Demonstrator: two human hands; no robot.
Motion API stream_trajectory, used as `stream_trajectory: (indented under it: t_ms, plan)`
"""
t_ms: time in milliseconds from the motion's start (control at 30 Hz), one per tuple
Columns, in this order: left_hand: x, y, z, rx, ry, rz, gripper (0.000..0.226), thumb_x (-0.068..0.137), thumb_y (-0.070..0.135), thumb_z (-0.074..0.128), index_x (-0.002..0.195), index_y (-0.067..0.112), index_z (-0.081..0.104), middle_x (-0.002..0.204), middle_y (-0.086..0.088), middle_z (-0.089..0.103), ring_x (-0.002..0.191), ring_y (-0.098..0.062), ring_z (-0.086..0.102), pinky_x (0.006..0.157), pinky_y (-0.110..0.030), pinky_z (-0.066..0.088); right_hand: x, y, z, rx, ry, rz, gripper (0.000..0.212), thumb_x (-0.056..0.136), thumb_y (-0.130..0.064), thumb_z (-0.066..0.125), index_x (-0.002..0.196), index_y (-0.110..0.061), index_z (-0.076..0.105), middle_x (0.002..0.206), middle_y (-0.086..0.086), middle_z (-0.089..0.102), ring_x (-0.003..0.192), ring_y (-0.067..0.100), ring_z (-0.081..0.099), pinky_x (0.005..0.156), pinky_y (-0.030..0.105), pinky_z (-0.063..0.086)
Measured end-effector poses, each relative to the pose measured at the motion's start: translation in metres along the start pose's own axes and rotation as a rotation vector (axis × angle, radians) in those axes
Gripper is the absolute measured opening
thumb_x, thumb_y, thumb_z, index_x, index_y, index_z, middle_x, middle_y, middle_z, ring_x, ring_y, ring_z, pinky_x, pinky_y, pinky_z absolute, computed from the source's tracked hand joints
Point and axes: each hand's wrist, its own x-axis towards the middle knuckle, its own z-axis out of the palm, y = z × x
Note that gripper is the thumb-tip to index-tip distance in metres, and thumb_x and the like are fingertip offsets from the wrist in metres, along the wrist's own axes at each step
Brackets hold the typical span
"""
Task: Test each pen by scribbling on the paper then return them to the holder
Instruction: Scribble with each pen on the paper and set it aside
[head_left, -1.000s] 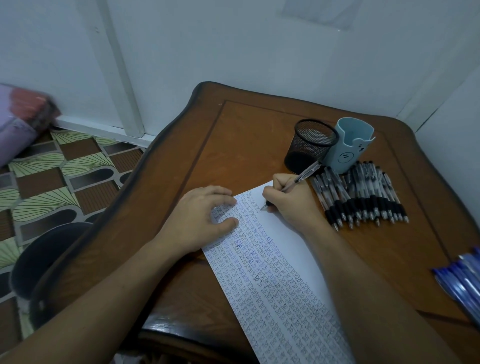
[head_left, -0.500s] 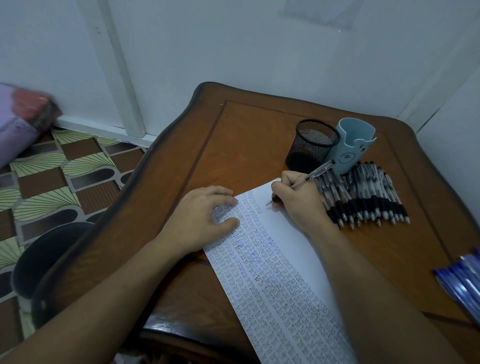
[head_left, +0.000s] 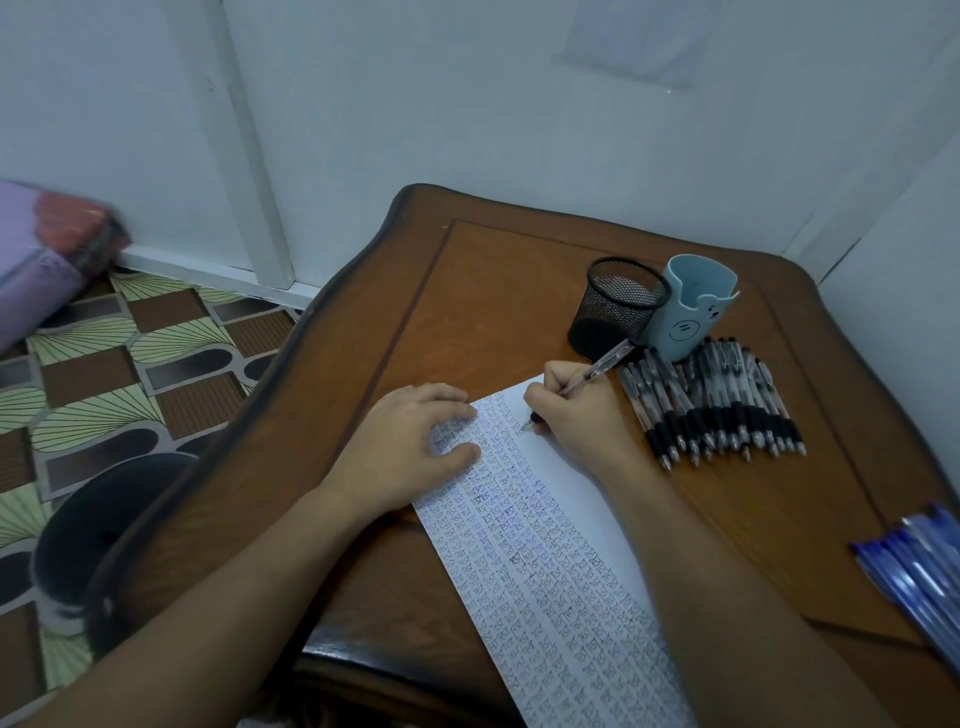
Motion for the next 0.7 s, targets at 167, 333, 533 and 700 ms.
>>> stream_trajectory:
  t_ms: [167,333,533,700]
  plan:
    - [0.0010,-0.0007,0.0007,0.007,0.001,-0.009,0.057,0.074,0.054,0.055,0.122,0.025,0.067,0.132,0.015,0.055,0.124,-0.003,0.045,0.110,-0.031,0.026,0.0029,0.0006,-0.0014,0.030,0.033,-0.007,0.051,0.082,0.007,0.057,0.049,-0.024,0.032,0.049,-0.008,0.032,0.046,0.011,0.045,0.048,0.027,0.043]
    - [0.0004,-0.0014,0.0006,0.013,0.003,-0.003,0.057,0.074,0.054,0.055,0.122,0.026,0.066,0.133,0.014,0.055,0.124,-0.004,0.045,0.108,-0.029,0.025,0.0043,0.0031,-0.0045,0.161,0.028,0.030,0.041,0.079,0.005,0.057,0.054,-0.016,0.032,0.056,0.007,0.032,0.046,0.016,0.044,0.043,0.023,0.041]
    - [0.0008,-0.0034,0.0016,0.027,0.005,0.010,0.062,0.074,0.062,0.050,0.122,0.026,0.066,0.132,0.014,0.056,0.124,-0.005,0.046,0.108,-0.029,0.026,0.0058,0.0059,-0.0036,0.137,0.063,0.029,0.048,0.090,0.007,0.057,0.053,-0.016,0.036,0.050,0.001,0.038,0.045,0.012,0.046,0.046,0.026,0.042]
    - [0.0002,-0.0053,0.0038,0.053,-0.024,0.029,0.057,0.080,0.057,0.049,0.126,0.025,0.064,0.135,0.012,0.054,0.124,-0.004,0.046,0.114,-0.039,0.029,0.0080,-0.0029,-0.0081,0.295,0.080,0.096,0.041,0.104,-0.036,0.047,0.068,-0.016,0.047,0.050,0.002,0.046,0.046,0.015,0.039,0.046,0.024,0.038]
